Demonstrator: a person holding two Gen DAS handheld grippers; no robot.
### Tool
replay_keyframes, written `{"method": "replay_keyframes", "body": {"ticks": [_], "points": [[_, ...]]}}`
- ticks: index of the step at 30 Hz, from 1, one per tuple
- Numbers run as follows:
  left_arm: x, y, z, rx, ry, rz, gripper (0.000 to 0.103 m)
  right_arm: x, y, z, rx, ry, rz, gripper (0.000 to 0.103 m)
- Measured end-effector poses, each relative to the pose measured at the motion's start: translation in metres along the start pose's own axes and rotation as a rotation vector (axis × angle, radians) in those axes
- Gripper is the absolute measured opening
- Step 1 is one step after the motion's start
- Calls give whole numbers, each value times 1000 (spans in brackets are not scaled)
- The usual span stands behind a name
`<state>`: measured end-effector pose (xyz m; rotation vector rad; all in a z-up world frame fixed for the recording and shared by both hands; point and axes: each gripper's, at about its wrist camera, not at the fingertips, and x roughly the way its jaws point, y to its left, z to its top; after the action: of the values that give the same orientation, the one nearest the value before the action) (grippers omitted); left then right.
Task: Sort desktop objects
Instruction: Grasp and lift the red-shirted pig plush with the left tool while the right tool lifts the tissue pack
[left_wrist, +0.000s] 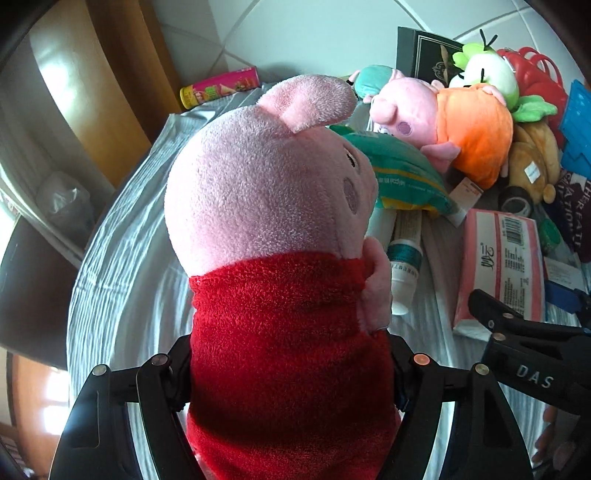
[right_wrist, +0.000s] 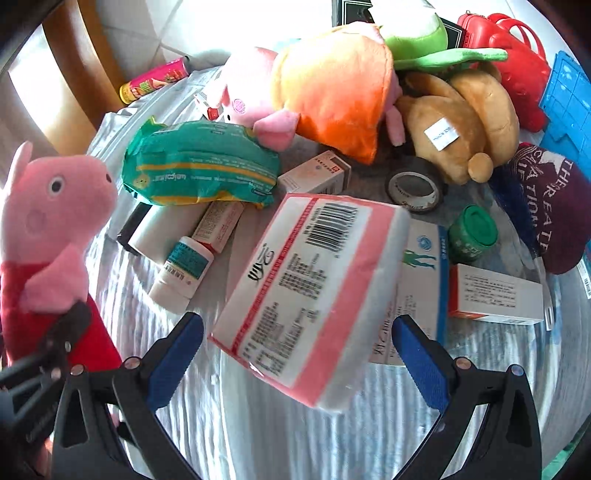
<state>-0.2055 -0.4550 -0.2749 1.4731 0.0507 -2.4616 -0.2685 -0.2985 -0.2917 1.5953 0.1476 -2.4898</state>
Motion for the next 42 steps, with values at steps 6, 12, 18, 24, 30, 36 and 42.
{"method": "replay_keyframes", "body": {"ticks": [6,12,18,24,30,36,42], "points": [[15,-4,4,7,5,-22,77,23,8,-2,-6,-24,-73,103],[23,-10,7,20,-4,-40,77,20,5,-7,-10,-23,-69,100],[0,-12,7,20,-43,-65,76,-7,-6,-15,1,-45,-37,98],[-55,-19,12,10,-151,-88,76,-64,-22,-14,-6,-144,-24,97],[-116,-44,14,6,-262,-93,76,-137,-59,-12,-13,-294,-29,97],[-181,-95,-2,-24,-357,-65,76,-208,-124,-26,-38,-438,-32,97],[-234,-162,-20,-53,-402,-34,76,-262,-197,-46,-107,-525,-15,98]]}}
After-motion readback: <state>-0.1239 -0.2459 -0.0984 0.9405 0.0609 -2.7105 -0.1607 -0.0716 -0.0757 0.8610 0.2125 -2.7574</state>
